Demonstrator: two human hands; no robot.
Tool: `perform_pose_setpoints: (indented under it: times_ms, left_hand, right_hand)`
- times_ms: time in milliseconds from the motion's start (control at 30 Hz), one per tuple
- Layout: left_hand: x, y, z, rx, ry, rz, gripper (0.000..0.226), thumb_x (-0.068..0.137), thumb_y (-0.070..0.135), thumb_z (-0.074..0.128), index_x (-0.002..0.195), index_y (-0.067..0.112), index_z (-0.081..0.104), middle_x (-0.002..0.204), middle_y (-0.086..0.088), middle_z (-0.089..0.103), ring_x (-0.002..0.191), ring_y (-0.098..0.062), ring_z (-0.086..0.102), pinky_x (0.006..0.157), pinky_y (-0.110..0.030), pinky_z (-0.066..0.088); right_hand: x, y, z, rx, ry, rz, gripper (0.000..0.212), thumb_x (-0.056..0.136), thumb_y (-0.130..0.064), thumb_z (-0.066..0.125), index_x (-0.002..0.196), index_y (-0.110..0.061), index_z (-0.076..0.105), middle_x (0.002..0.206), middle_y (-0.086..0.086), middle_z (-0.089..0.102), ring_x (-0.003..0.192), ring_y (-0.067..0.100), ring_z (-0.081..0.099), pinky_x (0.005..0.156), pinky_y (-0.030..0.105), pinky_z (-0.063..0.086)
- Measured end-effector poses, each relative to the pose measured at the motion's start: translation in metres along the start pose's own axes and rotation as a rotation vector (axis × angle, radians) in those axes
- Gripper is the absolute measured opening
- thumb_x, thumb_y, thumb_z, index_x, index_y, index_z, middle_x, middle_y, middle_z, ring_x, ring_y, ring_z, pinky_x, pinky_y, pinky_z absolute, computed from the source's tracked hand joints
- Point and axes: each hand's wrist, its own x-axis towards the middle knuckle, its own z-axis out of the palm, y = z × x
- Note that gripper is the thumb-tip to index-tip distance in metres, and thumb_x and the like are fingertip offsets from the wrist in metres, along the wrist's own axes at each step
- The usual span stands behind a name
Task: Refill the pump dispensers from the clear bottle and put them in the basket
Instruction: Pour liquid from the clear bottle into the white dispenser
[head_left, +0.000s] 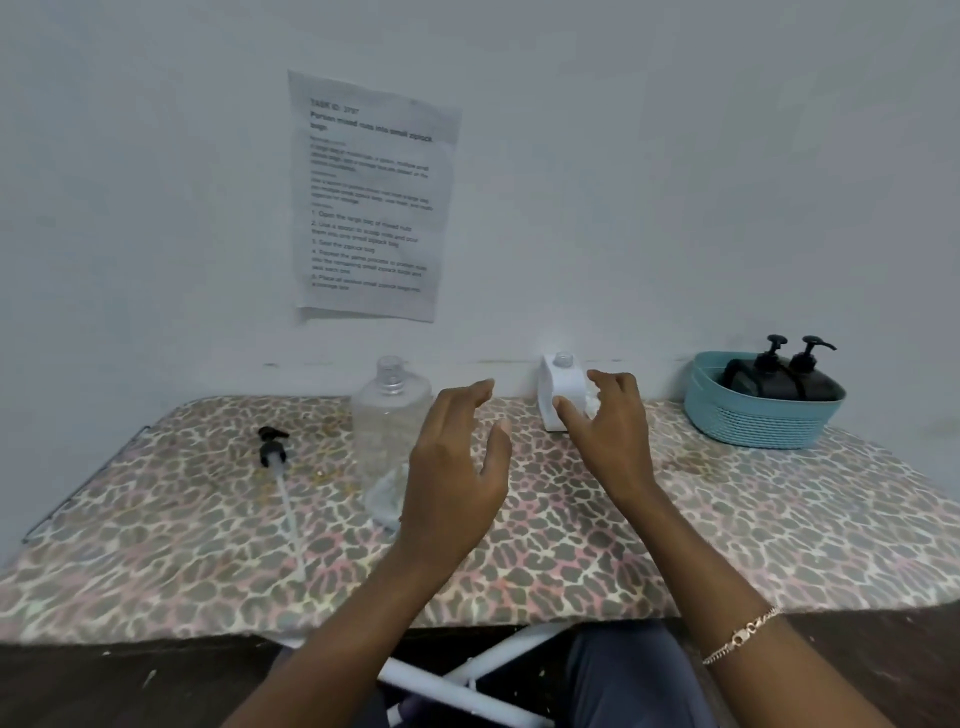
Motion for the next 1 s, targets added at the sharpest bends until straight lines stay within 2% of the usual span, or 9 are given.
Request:
perform_pose_setpoints:
  times_ms: [200, 333, 500, 633, 667, 767, 833, 900, 1000]
  left_hand:
    - [-0.005, -0.014, -0.027, 0.119, 0.219, 0.080, 0.035, 0.099, 0.019, 0.065, 0.132, 0.008, 0.060, 0.126, -0.009, 0.055, 0.119, -0.026, 0.051, 0.092, -0.053, 0.053]
    - [-0.003, -0.027, -0.032, 0.107, 0.333, -0.036, 0.052, 0.093, 0.026, 0.071, 0.137, 0.012, 0.047, 0.137, -0.010, 0.040, 0.129, -0.021, 0.036, 0.104, -0.061, 0.044]
    - [-0.002, -0.048, -0.033, 0.071, 0.303, -0.195, 0.079, 0.090, 0.044, 0.077, 0.149, 0.009, 0.037, 0.149, -0.012, 0.033, 0.140, -0.030, 0.036, 0.114, -0.053, 0.043]
    - [-0.006, -0.057, -0.033, -0.015, 0.222, -0.302, 0.090, 0.086, 0.045, 0.081, 0.155, 0.015, 0.030, 0.151, -0.007, 0.036, 0.140, -0.019, 0.040, 0.108, -0.008, 0.035]
    - [-0.008, -0.059, -0.033, -0.022, 0.205, -0.315, 0.090, 0.086, 0.045, 0.081, 0.155, 0.016, 0.031, 0.150, -0.005, 0.038, 0.139, -0.017, 0.041, 0.104, -0.005, 0.034]
    - [-0.012, -0.066, -0.032, -0.045, 0.172, -0.349, 0.082, 0.087, 0.045, 0.081, 0.151, 0.019, 0.037, 0.144, 0.001, 0.049, 0.131, -0.015, 0.051, 0.098, -0.014, 0.046]
    - [-0.014, -0.070, -0.032, -0.045, 0.165, -0.366, 0.074, 0.089, 0.041, 0.081, 0.148, 0.020, 0.042, 0.139, 0.001, 0.055, 0.126, -0.015, 0.057, 0.091, -0.004, 0.045]
    - [-0.015, -0.073, -0.033, -0.038, 0.163, -0.369, 0.066, 0.091, 0.035, 0.081, 0.145, 0.020, 0.046, 0.135, 0.000, 0.060, 0.122, -0.016, 0.061, 0.088, -0.002, 0.044]
    - [-0.014, -0.075, -0.035, -0.033, 0.153, -0.355, 0.061, 0.091, 0.032, 0.081, 0.142, 0.018, 0.050, 0.132, 0.000, 0.064, 0.120, -0.016, 0.064, 0.093, -0.009, 0.046]
  right_hand:
    - [0.008, 0.003, 0.021, -0.024, -0.019, 0.039, 0.072, 0.093, -0.039, 0.073, 0.152, -0.011, 0.042, 0.143, 0.011, 0.044, 0.127, 0.030, 0.050, 0.101, 0.042, 0.051]
    - [0.014, 0.003, 0.033, -0.022, -0.027, 0.076, 0.078, 0.092, -0.038, 0.074, 0.154, -0.010, 0.036, 0.147, 0.012, 0.041, 0.130, 0.030, 0.049, 0.099, 0.038, 0.048]
    - [0.024, 0.009, 0.047, -0.033, -0.030, 0.133, 0.089, 0.090, -0.041, 0.076, 0.157, -0.007, 0.029, 0.148, 0.016, 0.042, 0.130, 0.035, 0.050, 0.100, 0.044, 0.049]
    - [0.032, 0.016, 0.056, 0.014, -0.036, 0.224, 0.082, 0.088, -0.042, 0.078, 0.151, -0.008, 0.037, 0.142, 0.014, 0.052, 0.127, 0.033, 0.055, 0.097, 0.045, 0.052]
    - [0.033, 0.017, 0.058, 0.037, -0.031, 0.235, 0.076, 0.086, -0.041, 0.079, 0.146, -0.009, 0.043, 0.137, 0.012, 0.057, 0.122, 0.033, 0.059, 0.092, 0.044, 0.055]
    - [0.036, 0.018, 0.062, 0.085, -0.040, 0.278, 0.065, 0.086, -0.034, 0.080, 0.138, -0.008, 0.050, 0.128, 0.011, 0.062, 0.106, 0.025, 0.060, 0.077, 0.034, 0.049]
    - [0.038, 0.020, 0.062, 0.072, -0.055, 0.294, 0.061, 0.088, -0.033, 0.077, 0.136, -0.005, 0.051, 0.126, 0.014, 0.064, 0.097, 0.022, 0.054, 0.074, 0.032, 0.045]
    - [0.038, 0.022, 0.060, 0.055, -0.074, 0.289, 0.057, 0.089, -0.033, 0.075, 0.132, -0.004, 0.053, 0.123, 0.015, 0.065, 0.094, 0.021, 0.053, 0.069, 0.030, 0.043]
    - [0.033, 0.028, 0.055, 0.075, -0.099, 0.268, 0.053, 0.089, -0.036, 0.074, 0.130, -0.008, 0.055, 0.121, 0.010, 0.065, 0.096, 0.021, 0.058, 0.059, 0.023, 0.041]
